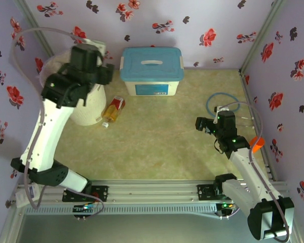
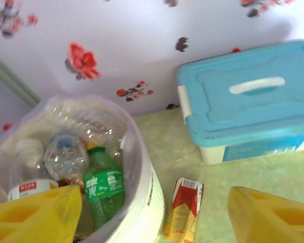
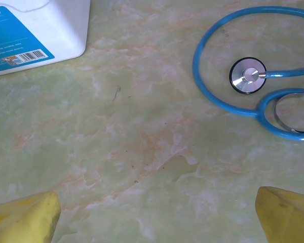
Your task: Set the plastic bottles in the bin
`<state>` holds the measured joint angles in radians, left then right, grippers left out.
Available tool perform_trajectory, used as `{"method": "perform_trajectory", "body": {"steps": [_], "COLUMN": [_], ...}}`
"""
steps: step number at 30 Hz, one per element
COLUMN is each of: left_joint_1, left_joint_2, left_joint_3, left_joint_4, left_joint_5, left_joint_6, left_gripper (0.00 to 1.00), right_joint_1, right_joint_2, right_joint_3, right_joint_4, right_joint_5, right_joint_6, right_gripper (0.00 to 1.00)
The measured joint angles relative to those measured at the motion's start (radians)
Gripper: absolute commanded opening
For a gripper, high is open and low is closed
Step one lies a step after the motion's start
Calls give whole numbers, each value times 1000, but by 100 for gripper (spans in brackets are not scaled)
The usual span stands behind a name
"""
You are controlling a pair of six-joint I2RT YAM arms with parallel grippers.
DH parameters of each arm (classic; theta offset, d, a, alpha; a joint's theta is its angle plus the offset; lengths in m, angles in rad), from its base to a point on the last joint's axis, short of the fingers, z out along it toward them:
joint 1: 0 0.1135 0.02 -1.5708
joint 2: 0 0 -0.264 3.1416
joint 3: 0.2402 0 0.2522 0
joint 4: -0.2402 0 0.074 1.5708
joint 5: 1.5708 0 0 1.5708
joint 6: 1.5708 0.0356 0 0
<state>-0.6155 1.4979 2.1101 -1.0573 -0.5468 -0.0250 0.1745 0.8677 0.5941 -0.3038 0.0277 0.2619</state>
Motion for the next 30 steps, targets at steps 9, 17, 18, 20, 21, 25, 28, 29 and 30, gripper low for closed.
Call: {"method": "perform_trajectory", "body": {"steps": [9,17,18,20,21,25,28,29,30], "left_joint_1": [-216,-123,-101,-59,-39,25,59,66,72], "left_joint_2": [253,462,486,531,553,610,617,617,619], "left_joint_3": [13,-121,-130,-149,-165,-243,-306,-319,-329], "left_joint_4": [-125,-105,-96,-78,-64,-13,28,37,48], "left_joint_5": [-310,-161,-148,-129,-121,-84,-51,-46,-38], "left_joint_6": [55,-22,-30,-48,-55,-82,-93,-96,-97], "left_gripper": [94,94,94,95,95,94,95,95,95], "right_joint_1": [0,0,0,0,0,0,0,0,0], "right_joint_2": [-10,-79,-87,-100,-106,-110,-105,-101,-97], "right_joint_3": [0,0,0,0,0,0,0,0,0], "right_joint_4": [-1,-36,-39,-45,-48,-55,-56,-56,-56], "right_joint_5": [0,7,7,11,15,22,22,22,22], "right_joint_6": [4,3,3,3,3,3,4,4,4], "right_gripper": [99,99,99,99,99,99,99,99,99]}}
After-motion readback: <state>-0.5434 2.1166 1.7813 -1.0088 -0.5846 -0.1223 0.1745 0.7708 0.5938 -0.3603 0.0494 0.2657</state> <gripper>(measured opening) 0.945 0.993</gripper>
